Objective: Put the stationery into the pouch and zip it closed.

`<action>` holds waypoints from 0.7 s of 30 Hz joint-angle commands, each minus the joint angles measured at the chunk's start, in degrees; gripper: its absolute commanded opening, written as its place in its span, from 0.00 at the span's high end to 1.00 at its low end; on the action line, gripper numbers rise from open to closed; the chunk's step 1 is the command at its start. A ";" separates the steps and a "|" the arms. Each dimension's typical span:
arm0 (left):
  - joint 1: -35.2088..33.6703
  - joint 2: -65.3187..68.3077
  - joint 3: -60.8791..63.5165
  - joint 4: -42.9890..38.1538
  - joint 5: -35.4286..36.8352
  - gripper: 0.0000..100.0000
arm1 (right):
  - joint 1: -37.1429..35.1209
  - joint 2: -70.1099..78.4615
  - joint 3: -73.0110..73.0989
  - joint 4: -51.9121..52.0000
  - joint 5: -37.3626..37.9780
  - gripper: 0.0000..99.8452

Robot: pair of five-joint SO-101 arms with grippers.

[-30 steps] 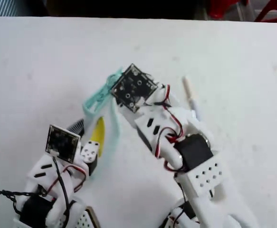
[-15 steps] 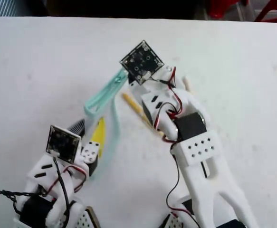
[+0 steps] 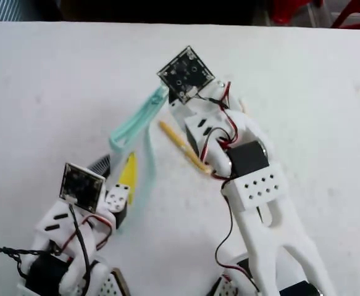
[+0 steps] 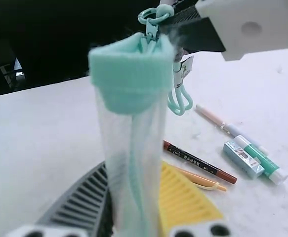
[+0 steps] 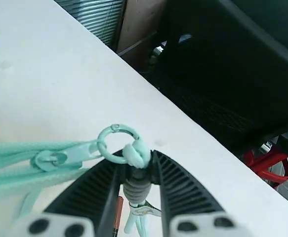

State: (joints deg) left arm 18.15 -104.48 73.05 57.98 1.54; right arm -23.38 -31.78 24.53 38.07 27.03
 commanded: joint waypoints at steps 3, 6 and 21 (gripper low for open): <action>0.22 -0.48 -0.44 0.09 -0.53 0.98 | 3.91 -0.40 -3.96 -1.10 0.53 0.98; 0.22 -0.48 -0.26 -0.18 -0.53 0.98 | 4.53 -0.22 -3.87 0.31 0.18 0.98; -0.48 -0.48 3.25 -5.36 -0.53 0.98 | -19.03 -23.87 -3.87 24.22 0.53 0.74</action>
State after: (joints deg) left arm 17.98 -104.84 74.29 57.10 1.54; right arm -35.96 -49.98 23.56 57.05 27.03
